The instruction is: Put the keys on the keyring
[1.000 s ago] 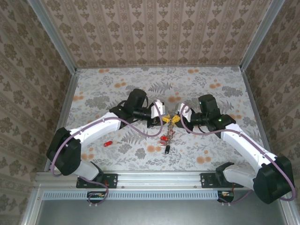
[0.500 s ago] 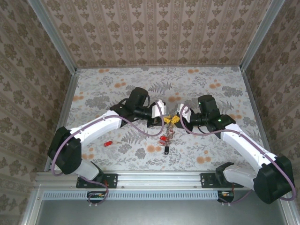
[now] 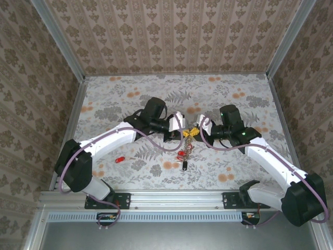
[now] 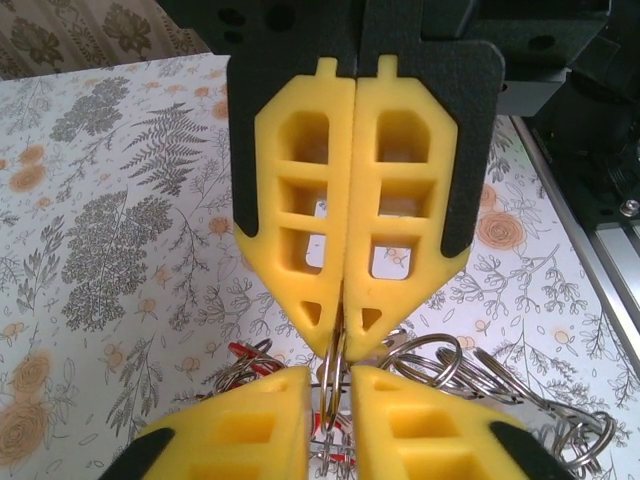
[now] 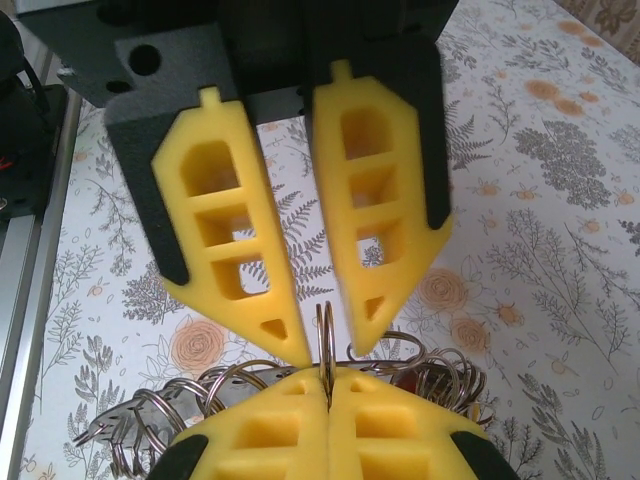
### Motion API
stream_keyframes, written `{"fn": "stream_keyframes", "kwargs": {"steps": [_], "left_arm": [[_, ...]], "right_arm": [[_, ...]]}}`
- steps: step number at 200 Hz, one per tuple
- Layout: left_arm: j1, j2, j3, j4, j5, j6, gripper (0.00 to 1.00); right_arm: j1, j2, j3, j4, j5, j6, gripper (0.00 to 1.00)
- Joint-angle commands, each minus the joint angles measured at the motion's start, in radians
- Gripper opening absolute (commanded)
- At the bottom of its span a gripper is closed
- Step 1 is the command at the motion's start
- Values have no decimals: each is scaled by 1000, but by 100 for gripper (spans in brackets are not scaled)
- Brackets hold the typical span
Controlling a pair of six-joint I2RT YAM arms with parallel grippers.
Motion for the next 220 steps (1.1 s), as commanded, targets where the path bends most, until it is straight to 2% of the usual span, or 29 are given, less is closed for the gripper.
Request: {"fn": "stream_keyframes", "kwargs": {"steps": [1,16,30,53,90,118,186,220], "left_arm": [[-4,14,36,-21,22,18,10],[-3,10,36,-18,25,16,0],[-2,2,28,-4,31,7,0],[8,-17,-2,60,56,-35,0],[31,-37,-52,191,150,-120,0],[37,-48,-77,264,178,-158,0],[38,-41,-78,283,206,-171,0],[39,-40,-82,293,202,-177,0]], "right_arm": [[8,-25,29,45,-25,-1,0],[7,-25,27,39,-16,-8,0],[8,-24,23,25,4,-19,1],[1,-14,12,25,66,13,10],[-31,10,-8,34,-58,17,17],[-38,31,-21,61,-73,24,16],[-39,39,-27,131,-134,68,14],[-40,40,-28,116,-105,55,1]]}}
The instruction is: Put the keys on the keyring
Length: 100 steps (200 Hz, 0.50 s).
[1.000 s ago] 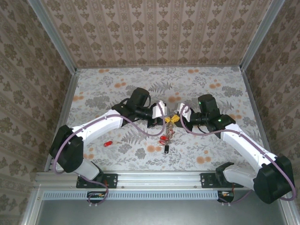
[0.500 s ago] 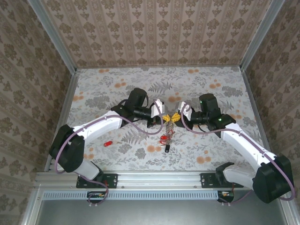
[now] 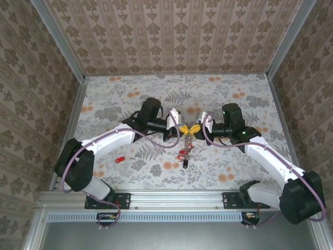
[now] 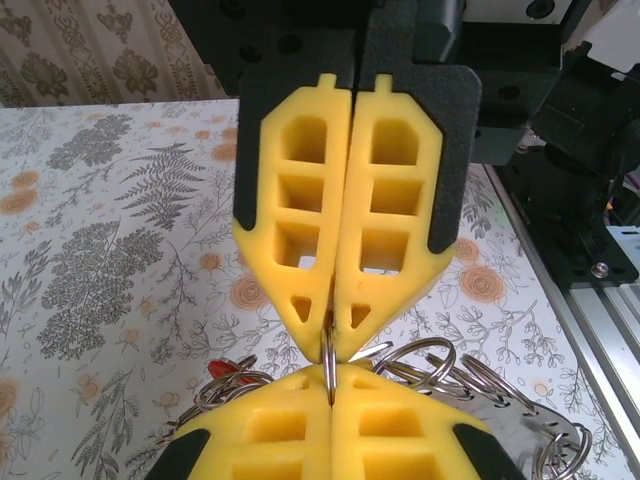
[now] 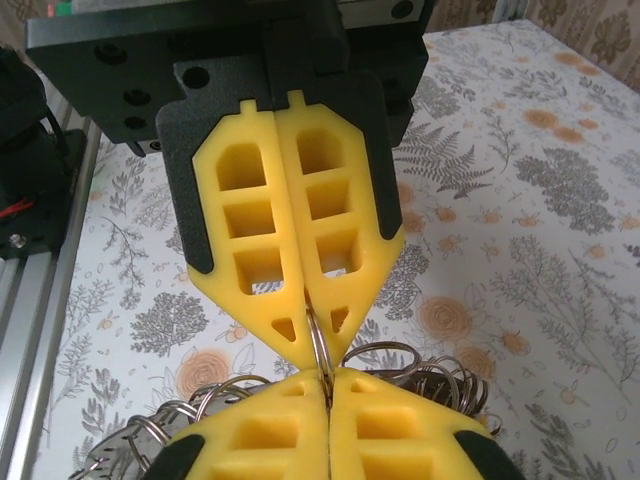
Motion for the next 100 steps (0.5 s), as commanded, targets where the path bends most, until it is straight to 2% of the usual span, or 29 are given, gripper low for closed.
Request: {"fn": "stream_keyframes", "kwargs": {"steps": [1,15,22,42,64,100], "left_arm": [[-6,-40,4,76,72,-16,0],[-9,-43,8,48,47,3,0],[-11,-43,15,18,27,21,6],[-25,-40,46,-92,-54,95,14],[-36,-25,90,-196,-107,155,14],[-49,1,129,-267,-141,193,14]], "right_arm": [[3,15,-7,15,-11,-1,1],[2,11,1,-14,9,-19,0],[3,6,7,-28,12,-32,0],[8,-11,20,-54,27,-55,0],[15,-21,38,-87,51,-76,0],[23,-28,49,-110,61,-87,0]]}}
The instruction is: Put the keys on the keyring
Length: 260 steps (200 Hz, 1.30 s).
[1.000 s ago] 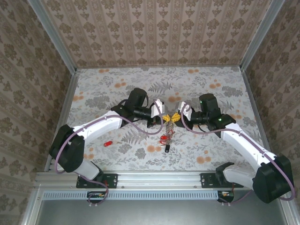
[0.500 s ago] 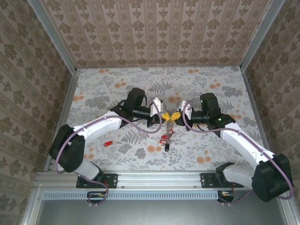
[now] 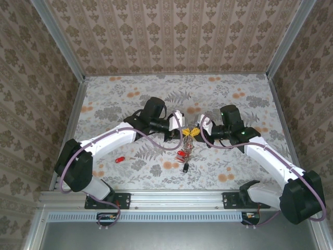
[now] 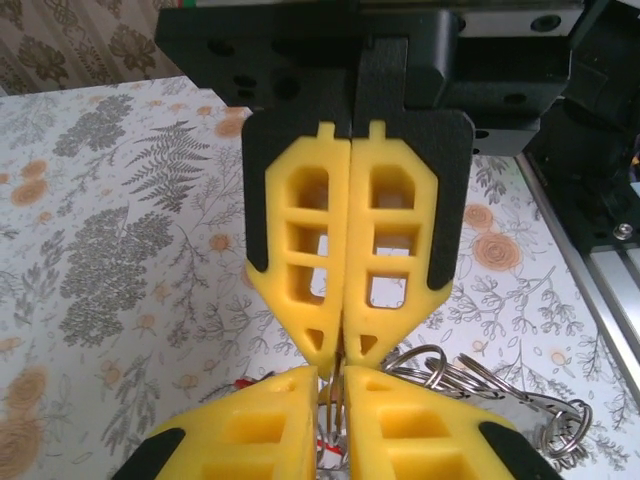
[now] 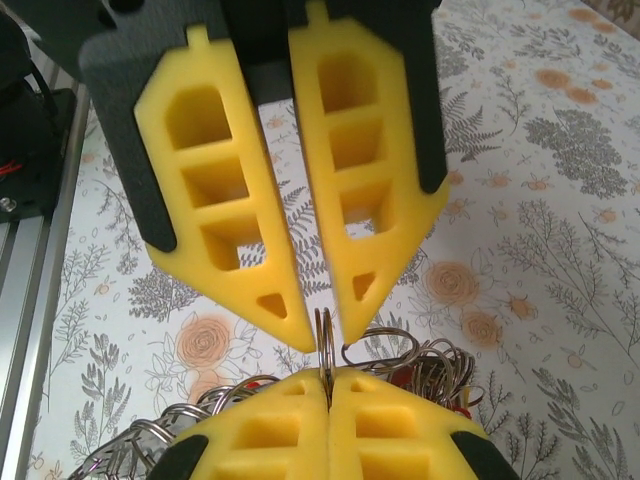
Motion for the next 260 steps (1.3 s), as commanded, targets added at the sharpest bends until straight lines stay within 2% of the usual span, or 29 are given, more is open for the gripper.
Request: {"fn": "stream_keyframes", "kwargs": {"steps": [1,56,111,143,171,187,209,242,260], "left_arm": [[-12,2,45,-92,-35,67,14],[-23,15,61,-124,-43,82,18],[-24,28,76,-119,-31,82,17],[-26,36,82,-119,-23,83,13],[-26,36,81,-119,-18,83,0],[-24,33,77,-115,-17,79,0],[-15,10,34,-24,9,31,0],[9,-30,-48,174,99,-82,0],[21,-44,-75,235,134,-116,0]], "right_arm": [[9,-28,44,-20,4,-31,0],[12,-43,40,-10,9,-25,0],[12,-46,36,16,-15,-9,0],[12,-50,34,31,-25,-4,0],[12,-55,24,44,-23,-7,0],[12,-62,13,59,-14,-4,0],[12,-67,-8,82,3,-1,2],[9,-44,-39,116,3,25,11],[4,-35,-53,143,-22,44,12]]}}
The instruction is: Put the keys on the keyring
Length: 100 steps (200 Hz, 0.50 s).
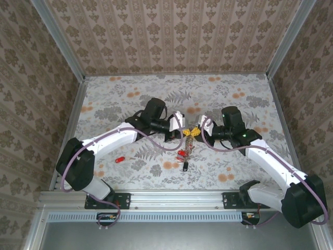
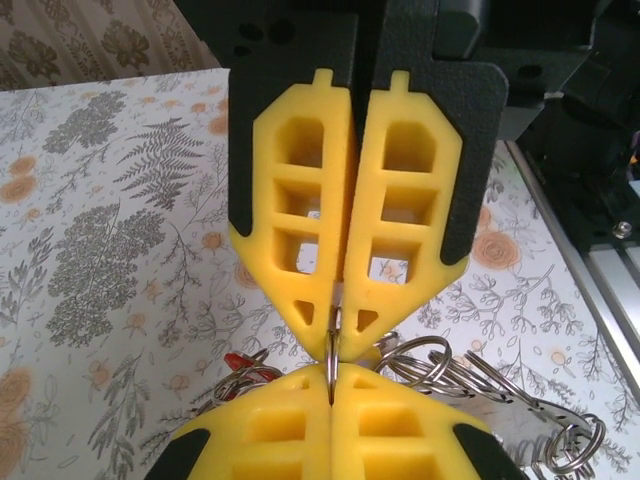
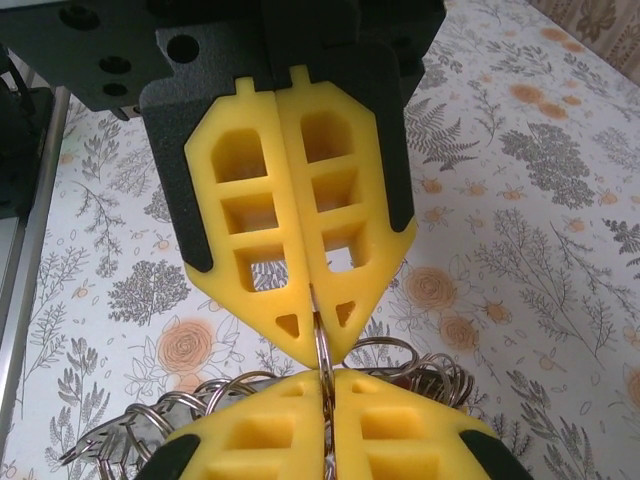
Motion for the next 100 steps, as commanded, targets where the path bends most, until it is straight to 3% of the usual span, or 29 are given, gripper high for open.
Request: {"fn": "stream_keyframes", "kwargs": {"steps": [1,100], "left_arm": [[18,-56,-30,162,106,-85,0],[32,-62,-73,291,169,-159,0]], "right_arm": [[-4,6,-20,87,-53,34,12],[-34,44,-26,113,-93,64,15]]}}
